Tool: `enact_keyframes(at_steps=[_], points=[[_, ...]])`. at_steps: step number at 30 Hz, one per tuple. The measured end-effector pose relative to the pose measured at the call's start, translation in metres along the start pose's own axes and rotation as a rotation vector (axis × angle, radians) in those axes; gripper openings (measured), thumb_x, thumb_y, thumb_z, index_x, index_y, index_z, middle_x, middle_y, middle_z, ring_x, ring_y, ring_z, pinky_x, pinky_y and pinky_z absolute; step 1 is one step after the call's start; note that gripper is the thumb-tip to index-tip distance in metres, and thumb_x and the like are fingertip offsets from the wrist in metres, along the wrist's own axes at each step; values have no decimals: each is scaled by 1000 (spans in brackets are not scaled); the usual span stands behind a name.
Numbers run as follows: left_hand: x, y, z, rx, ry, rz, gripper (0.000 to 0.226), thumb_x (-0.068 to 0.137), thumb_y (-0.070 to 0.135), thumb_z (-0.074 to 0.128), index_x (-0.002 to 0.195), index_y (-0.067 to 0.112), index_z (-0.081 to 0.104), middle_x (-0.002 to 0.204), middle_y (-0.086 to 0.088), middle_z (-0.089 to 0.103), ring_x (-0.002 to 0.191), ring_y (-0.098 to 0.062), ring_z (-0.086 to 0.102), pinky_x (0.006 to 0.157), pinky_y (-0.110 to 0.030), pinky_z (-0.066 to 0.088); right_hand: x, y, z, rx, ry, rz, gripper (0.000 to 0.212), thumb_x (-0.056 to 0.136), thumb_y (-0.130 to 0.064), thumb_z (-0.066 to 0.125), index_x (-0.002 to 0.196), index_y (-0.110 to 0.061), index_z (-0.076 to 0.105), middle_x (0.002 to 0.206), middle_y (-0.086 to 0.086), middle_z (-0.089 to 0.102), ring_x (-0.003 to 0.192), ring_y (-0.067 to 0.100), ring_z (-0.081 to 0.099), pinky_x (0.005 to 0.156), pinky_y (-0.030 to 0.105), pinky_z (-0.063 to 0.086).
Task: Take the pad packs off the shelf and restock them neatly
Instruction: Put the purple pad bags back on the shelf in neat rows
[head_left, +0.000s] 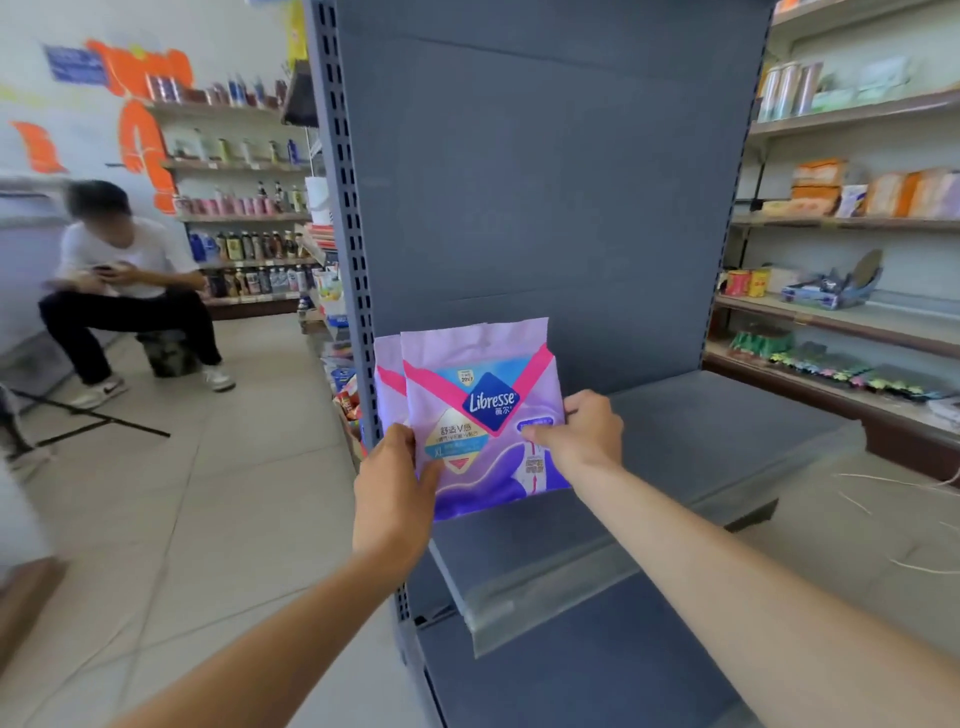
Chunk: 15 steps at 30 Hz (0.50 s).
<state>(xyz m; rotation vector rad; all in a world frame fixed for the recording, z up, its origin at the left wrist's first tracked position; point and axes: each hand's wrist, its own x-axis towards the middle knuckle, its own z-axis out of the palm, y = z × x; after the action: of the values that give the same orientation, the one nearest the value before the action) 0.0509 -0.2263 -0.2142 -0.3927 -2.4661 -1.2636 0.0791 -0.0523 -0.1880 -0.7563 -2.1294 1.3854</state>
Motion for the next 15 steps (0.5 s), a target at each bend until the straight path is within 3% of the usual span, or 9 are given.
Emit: enact_keyframes(at_steps=[6,12,15], points=[[19,-22,22,57,23,-54,21,87,12,62,104,5,52,106,-14,65,97,-37,58,76,-38,45,23,8,36,46,27,106,45,76,-20,81,110,-5,56,113,10,65,97,30,68,60,29,53],[23,-41,31,119,5,-53,21,89,13,60,105,4,50,108,-17,63,98,-38,56,73,-38,41,30,18,51,21,-34,116,47,74,-27,82,111,-6,61,112,10,67,96,26,69,45,18,43],[28,-45,33,135,18,-34,22,89,14,61,105,5,50,109,-16,62,99,-38,56,73,-37,40,36,18,56,16,-27,88,48,74,-28,82,110,-6,61,112,10,67,96,24,69,46,18,44]])
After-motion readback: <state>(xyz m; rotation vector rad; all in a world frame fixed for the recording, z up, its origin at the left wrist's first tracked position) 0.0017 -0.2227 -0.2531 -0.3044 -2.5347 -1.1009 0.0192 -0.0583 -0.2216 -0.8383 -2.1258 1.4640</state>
